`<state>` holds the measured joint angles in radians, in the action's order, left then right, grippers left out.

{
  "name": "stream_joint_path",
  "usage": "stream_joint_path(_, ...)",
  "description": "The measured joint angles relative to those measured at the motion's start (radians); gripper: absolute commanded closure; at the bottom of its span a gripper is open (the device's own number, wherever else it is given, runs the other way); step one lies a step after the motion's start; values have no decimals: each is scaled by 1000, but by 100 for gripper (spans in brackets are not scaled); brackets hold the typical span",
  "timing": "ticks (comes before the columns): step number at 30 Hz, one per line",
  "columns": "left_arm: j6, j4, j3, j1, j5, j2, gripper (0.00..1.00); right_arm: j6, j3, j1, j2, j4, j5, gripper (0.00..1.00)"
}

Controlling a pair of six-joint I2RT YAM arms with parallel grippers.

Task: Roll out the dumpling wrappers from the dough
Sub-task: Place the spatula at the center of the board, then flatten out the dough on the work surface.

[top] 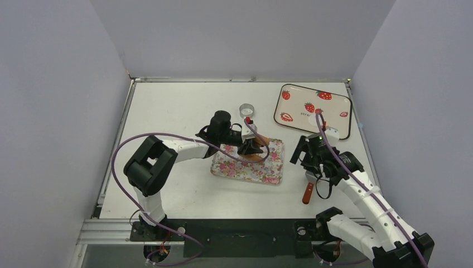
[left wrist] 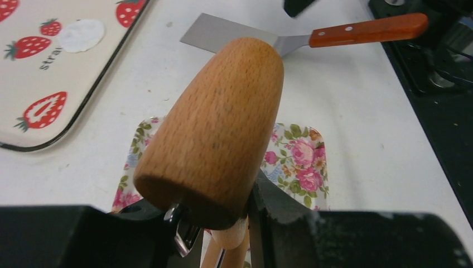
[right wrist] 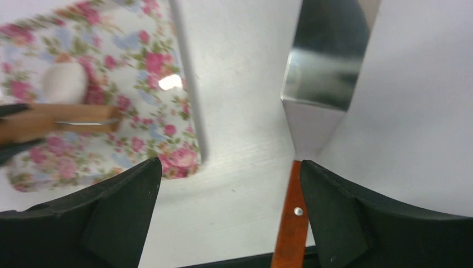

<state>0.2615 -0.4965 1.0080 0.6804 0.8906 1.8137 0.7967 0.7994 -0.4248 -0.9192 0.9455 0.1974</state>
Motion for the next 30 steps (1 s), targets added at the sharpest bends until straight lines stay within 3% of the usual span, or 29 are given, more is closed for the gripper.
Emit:
stream_joint_path(8, 58, 61, 85, -25, 185, 59, 100, -51, 76, 0, 0, -162, -82, 10)
stream_joint_path(15, 11, 50, 186, -41, 296, 68, 100, -68, 103, -2, -76, -242, -164, 10)
stream_joint_path(30, 143, 220, 266, -89, 330, 183, 100, -79, 103, -2, -105, -248, -187, 10)
